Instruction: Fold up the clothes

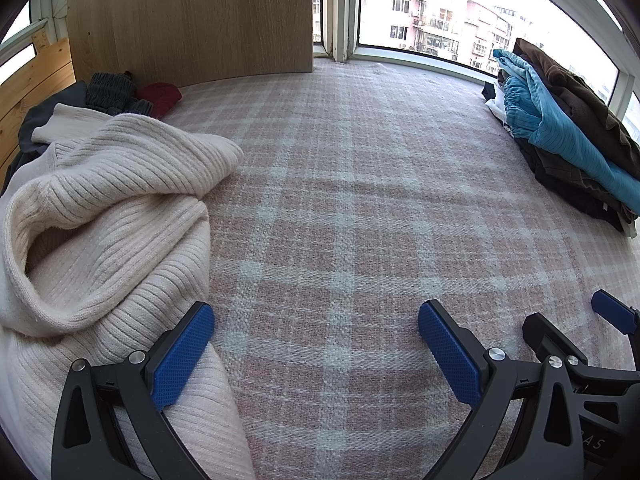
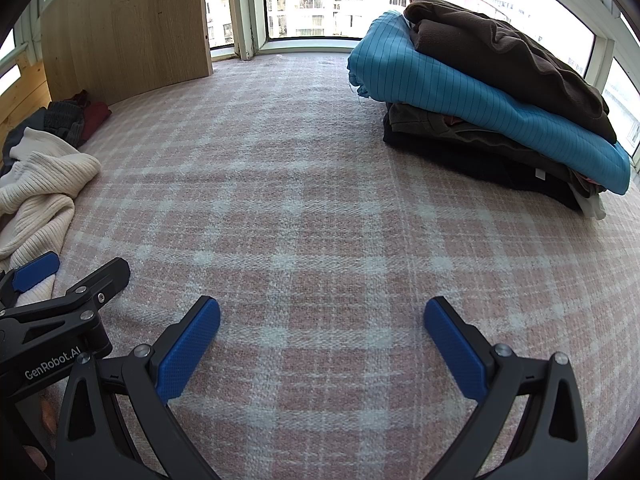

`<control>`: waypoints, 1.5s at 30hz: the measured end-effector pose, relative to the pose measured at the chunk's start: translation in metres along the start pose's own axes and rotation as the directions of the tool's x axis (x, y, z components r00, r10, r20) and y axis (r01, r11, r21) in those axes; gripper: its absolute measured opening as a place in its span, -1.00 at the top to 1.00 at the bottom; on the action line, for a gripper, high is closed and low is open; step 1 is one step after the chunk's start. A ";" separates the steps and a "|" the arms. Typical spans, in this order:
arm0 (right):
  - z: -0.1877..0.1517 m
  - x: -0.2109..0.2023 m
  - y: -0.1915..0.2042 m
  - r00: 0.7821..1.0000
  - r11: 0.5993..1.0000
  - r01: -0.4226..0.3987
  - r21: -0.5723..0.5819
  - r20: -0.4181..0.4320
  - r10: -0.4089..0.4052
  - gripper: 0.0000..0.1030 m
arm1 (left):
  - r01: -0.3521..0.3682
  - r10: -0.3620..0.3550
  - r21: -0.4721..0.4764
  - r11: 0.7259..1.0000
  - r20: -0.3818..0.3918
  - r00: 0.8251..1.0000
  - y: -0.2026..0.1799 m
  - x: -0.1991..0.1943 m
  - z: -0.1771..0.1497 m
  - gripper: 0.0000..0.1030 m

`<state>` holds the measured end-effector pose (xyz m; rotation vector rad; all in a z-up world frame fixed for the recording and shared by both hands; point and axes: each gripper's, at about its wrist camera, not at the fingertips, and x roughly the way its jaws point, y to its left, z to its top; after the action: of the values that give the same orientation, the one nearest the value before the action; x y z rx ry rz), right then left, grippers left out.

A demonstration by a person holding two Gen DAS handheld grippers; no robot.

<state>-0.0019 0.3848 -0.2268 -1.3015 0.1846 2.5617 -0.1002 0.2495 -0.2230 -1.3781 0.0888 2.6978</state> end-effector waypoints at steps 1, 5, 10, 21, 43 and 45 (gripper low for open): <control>0.000 0.000 0.000 1.000 1.000 -0.001 -0.001 -0.001 0.001 -1.00 | 0.000 0.000 0.001 1.000 -0.001 1.000 0.000 -0.001 0.000 -1.00; 0.009 -0.003 -0.005 0.994 0.995 -0.093 -0.034 -0.052 0.091 -1.00 | -0.027 0.028 0.041 0.999 -0.025 0.999 -0.004 -0.003 0.005 -0.98; 0.033 -0.041 -0.024 0.966 0.966 -0.255 -0.038 0.036 0.256 -1.00 | -0.033 0.025 0.102 0.994 0.079 0.997 -0.006 -0.055 0.004 -0.96; 0.064 -0.057 0.080 0.876 0.775 -0.440 -0.455 -0.026 0.482 -1.00 | -0.033 0.033 0.024 0.999 -0.026 0.999 0.117 -0.146 -0.048 -0.98; 0.102 -0.086 0.194 0.779 0.668 -0.616 -0.417 -0.197 0.596 0.88 | -0.096 0.098 -0.106 0.990 0.013 0.995 0.222 -0.182 -0.092 -0.97; 0.099 -0.106 0.157 0.840 0.748 -0.535 -0.392 -0.154 0.520 0.88 | -0.102 0.104 -0.110 0.989 0.013 0.994 0.241 -0.183 -0.092 -0.97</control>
<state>-0.0638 0.2385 -0.0842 -1.6391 -0.0051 3.1979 0.0496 -0.0120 -0.1283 -1.4153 0.0114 2.8390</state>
